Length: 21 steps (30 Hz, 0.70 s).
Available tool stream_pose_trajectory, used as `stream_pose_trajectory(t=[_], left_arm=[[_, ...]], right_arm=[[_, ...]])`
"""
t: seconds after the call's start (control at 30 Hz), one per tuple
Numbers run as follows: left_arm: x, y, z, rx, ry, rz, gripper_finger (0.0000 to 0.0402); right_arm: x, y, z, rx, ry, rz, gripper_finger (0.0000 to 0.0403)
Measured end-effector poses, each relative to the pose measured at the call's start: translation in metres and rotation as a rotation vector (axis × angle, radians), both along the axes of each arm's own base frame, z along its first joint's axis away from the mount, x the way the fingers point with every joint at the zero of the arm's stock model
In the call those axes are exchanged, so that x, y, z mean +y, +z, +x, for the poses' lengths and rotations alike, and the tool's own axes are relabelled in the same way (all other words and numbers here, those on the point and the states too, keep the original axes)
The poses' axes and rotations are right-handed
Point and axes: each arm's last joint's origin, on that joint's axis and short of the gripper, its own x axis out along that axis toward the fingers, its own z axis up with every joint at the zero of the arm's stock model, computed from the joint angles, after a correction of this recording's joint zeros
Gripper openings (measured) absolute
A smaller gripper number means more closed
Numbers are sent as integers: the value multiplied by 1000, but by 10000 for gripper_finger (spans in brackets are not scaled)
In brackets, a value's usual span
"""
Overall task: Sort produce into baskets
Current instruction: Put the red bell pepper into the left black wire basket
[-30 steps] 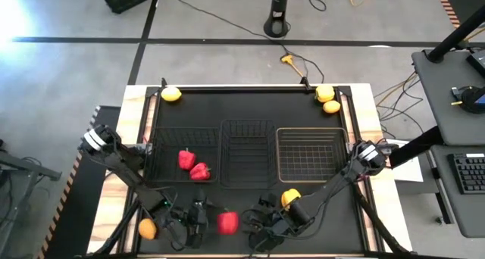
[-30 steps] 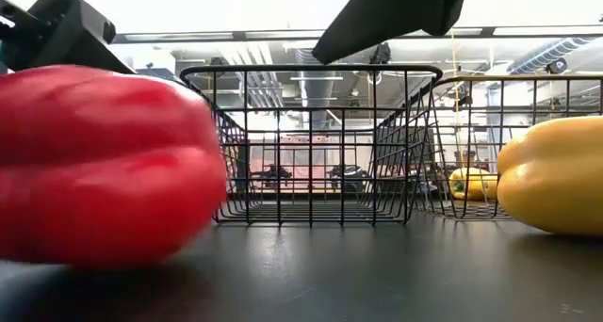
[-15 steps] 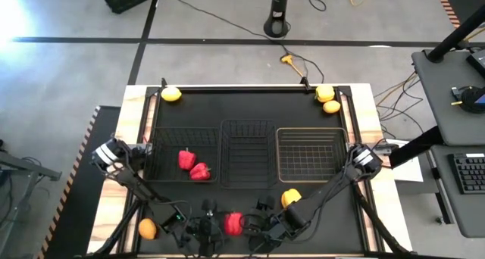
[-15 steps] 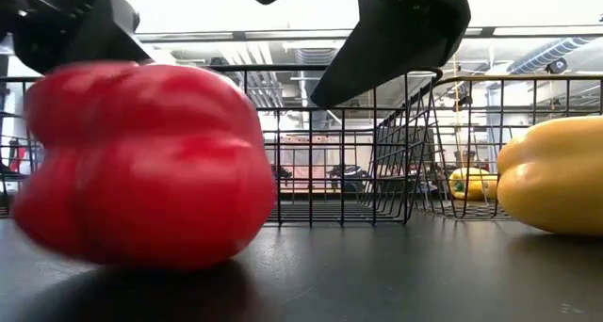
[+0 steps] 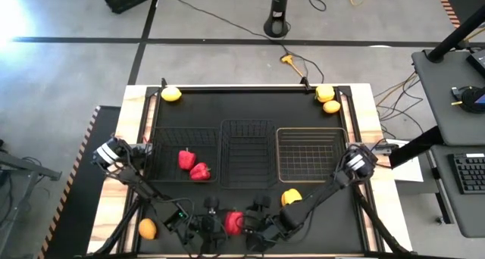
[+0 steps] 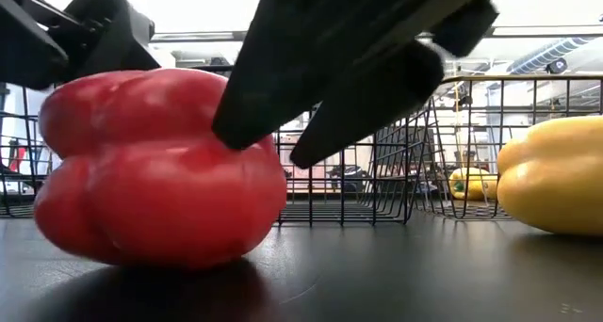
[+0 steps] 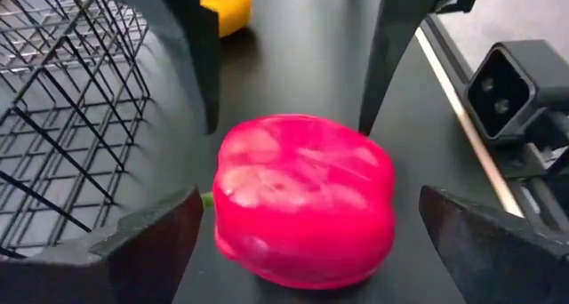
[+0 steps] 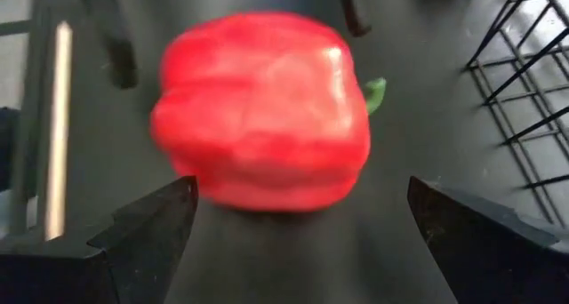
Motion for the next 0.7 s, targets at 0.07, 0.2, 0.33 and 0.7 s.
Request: stream_pose_trajectory(t=[0.07,0.2,0.33,0.7], left_arm=[[2,0,2,1,0,13,400],[7,-1,6,6,5,36,400],[12,-2,10,15,17,42,400],[26,-16,8,97,2,30,400]], right_arm=[[-4,-2,3,3,-6,-6,398],[-11,-3,8,6,-8,-21,398],[-16,-2,13,-7,5,-34,398],[-20,0,18,-29,6,-33,398]])
